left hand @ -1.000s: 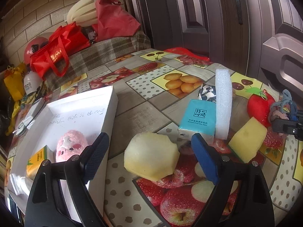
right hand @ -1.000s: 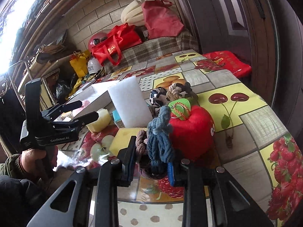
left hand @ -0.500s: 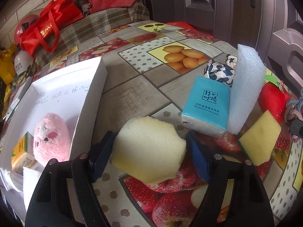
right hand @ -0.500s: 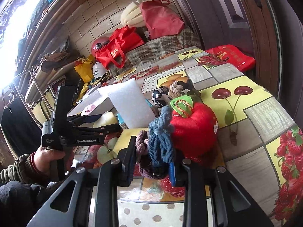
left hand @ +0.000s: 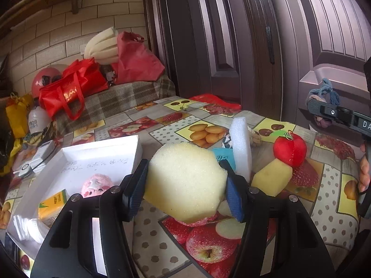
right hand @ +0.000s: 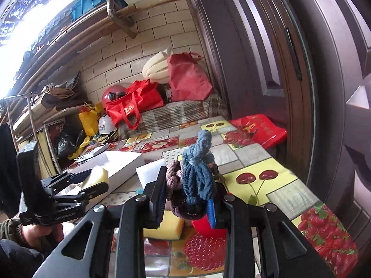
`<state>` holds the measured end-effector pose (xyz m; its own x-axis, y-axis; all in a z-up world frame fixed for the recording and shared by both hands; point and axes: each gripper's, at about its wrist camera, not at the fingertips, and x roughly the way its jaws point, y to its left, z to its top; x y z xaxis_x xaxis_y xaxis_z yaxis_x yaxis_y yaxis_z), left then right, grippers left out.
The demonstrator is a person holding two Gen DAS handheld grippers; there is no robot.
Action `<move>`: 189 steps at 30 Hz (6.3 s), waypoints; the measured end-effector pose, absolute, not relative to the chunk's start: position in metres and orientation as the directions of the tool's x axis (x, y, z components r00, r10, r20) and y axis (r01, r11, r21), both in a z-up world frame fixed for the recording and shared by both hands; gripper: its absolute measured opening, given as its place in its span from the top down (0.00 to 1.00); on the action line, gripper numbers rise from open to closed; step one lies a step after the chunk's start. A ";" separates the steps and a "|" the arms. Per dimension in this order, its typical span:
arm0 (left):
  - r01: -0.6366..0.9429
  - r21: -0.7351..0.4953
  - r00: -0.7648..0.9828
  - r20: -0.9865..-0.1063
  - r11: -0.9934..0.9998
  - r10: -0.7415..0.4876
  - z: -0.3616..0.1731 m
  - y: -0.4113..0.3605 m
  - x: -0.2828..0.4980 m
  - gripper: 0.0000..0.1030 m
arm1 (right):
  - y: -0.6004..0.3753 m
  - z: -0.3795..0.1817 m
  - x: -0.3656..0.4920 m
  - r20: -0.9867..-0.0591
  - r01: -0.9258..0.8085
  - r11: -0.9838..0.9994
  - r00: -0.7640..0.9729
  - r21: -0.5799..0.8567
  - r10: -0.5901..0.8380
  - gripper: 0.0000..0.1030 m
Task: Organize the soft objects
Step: 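Carry the yellow foam over the tray with left tool while right tool lifts rope toy, then drop the foam in the tray from left tool while right tool releases the rope toy, then move both open tools back over the items on the table, then grasp the white foam block with left tool while right tool grasps red apple plush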
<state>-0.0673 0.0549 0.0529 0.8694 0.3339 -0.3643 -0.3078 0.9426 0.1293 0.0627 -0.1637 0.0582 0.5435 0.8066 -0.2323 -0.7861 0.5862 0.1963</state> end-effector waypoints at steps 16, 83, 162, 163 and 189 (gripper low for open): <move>-0.537 0.000 0.801 -0.314 0.844 0.510 0.057 0.141 -0.152 0.41 | -0.117 0.059 0.046 -0.266 -0.830 0.547 0.505 0.114 0.821 0.74; -0.792 -0.003 0.588 -0.271 0.611 0.762 0.052 0.237 -0.170 0.39 | 0.123 0.041 -0.060 -0.401 -0.962 0.143 0.228 -0.231 0.887 0.73; -0.696 0.030 0.678 -0.302 0.717 0.670 0.052 0.158 -0.149 0.13 | -0.002 0.054 -0.014 -0.266 -0.926 0.368 0.334 0.087 0.904 0.00; -0.693 0.037 0.678 -0.305 0.720 0.669 0.052 0.157 -0.147 0.13 | -0.008 0.055 -0.011 -0.255 -0.920 0.378 0.344 0.099 0.904 0.00; -0.292 0.172 0.781 -0.525 0.941 0.339 0.035 0.068 -0.044 0.13 | -0.142 0.036 0.086 -0.531 -0.774 0.631 0.512 0.056 0.675 0.00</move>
<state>-0.0437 0.0678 0.0355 0.7805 0.3387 -0.5254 -0.2922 0.9407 0.1724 0.0858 -0.1422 0.0362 0.5121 0.6748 -0.5314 -0.7735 0.6312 0.0562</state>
